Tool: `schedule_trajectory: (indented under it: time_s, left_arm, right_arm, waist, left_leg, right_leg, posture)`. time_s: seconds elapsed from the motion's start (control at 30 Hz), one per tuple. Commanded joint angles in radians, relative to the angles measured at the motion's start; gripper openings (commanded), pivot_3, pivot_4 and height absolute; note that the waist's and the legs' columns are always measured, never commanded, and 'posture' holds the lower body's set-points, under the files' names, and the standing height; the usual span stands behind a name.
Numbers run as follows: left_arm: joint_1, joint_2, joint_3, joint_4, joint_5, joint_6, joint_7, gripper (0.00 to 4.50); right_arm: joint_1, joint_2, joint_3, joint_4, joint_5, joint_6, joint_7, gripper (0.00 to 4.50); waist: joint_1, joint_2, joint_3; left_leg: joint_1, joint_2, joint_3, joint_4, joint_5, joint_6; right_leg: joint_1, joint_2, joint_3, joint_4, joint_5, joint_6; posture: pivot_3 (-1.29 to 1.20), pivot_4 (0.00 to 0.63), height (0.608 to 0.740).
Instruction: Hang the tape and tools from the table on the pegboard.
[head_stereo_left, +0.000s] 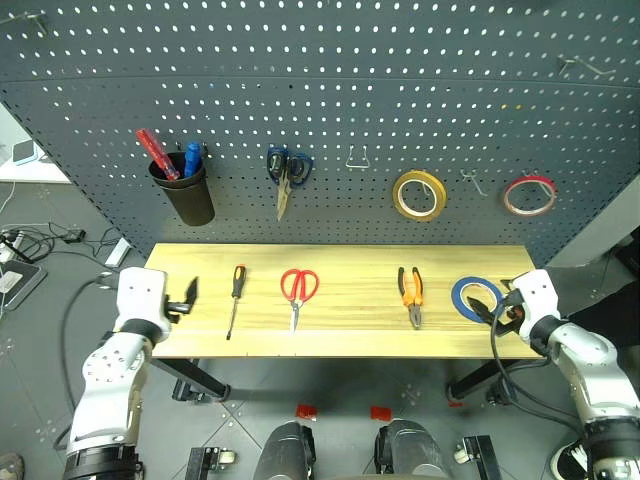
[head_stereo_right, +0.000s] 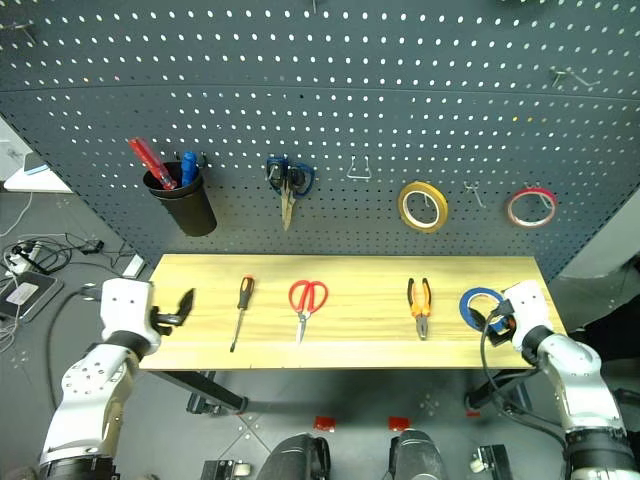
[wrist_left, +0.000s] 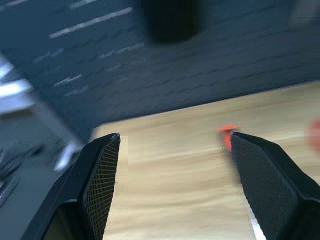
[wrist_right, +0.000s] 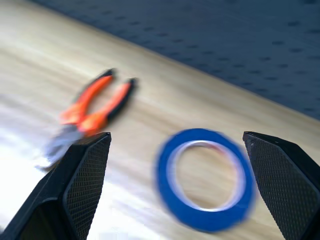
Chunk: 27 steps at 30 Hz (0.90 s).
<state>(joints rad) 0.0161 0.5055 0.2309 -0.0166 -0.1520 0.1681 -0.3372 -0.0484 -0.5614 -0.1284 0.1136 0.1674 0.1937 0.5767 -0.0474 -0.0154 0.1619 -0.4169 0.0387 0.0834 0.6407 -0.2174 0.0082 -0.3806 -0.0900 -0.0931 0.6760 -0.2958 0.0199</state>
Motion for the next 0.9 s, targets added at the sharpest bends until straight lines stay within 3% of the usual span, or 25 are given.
schedule_trajectory:
  time_s: [0.03, 0.23, 0.53, 0.67, 0.9]
  left_arm:
    - [0.024, 0.048, -0.036, -0.102, 0.002, 0.013, -0.086, 3.71]
    - [-0.037, 0.108, -0.126, -0.169, -0.019, 0.053, -0.232, 3.71]
    - [-0.194, 0.111, -0.285, -0.194, -0.028, 0.104, -0.411, 3.71]
    - [-0.261, 0.082, -0.356, -0.171, -0.05, 0.114, -0.488, 3.71]
    - [-0.335, 0.038, -0.411, -0.071, -0.011, 0.008, -0.538, 3.71]
  right_arm:
    - [0.031, -0.013, 0.0, -0.168, -0.015, 0.1, -0.038, 4.5]
    - [0.004, -0.027, 0.045, -0.275, -0.052, 0.23, -0.055, 4.5]
    - [-0.209, -0.054, 0.149, -0.074, -0.093, 0.356, -0.009, 4.5]
    - [-0.349, -0.056, 0.176, 0.135, -0.116, 0.41, -0.003, 4.5]
    - [-0.494, -0.061, 0.257, 0.411, -0.174, 0.344, 0.083, 4.5]
  waist:
    - [0.0, -0.003, 0.022]
    - [-0.003, -0.004, 0.078]
    - [-0.012, -0.006, 0.151]
    - [-0.017, -0.006, 0.167]
    - [-0.03, -0.007, 0.18]
  left_leg:
    - [0.0, 0.0, 0.0, 0.0, -0.001, 0.0]
    - [-0.006, 0.004, 0.003, -0.001, -0.001, -0.001]
    - [-0.009, 0.004, 0.005, 0.001, -0.001, -0.002]
    - [-0.011, 0.004, 0.006, 0.0, -0.001, -0.003]
    - [-0.011, 0.003, 0.007, 0.001, -0.001, -0.003]
  right_leg:
    - [-0.001, 0.0, 0.0, 0.0, 0.0, 0.0]
    - [-0.009, 0.002, 0.002, 0.001, 0.001, -0.004]
    - [-0.01, 0.003, 0.002, 0.0, 0.0, -0.003]
    - [-0.013, 0.003, 0.001, -0.001, -0.002, -0.002]
    - [-0.013, 0.003, 0.001, 0.0, -0.002, -0.002]
  posture:
    - [-0.18, 0.243, 0.74]
    - [-0.2, 0.312, 0.74]
    - [-0.23, 0.361, 0.74]
    - [-0.23, 0.37, 0.74]
    - [-0.24, 0.371, 0.74]
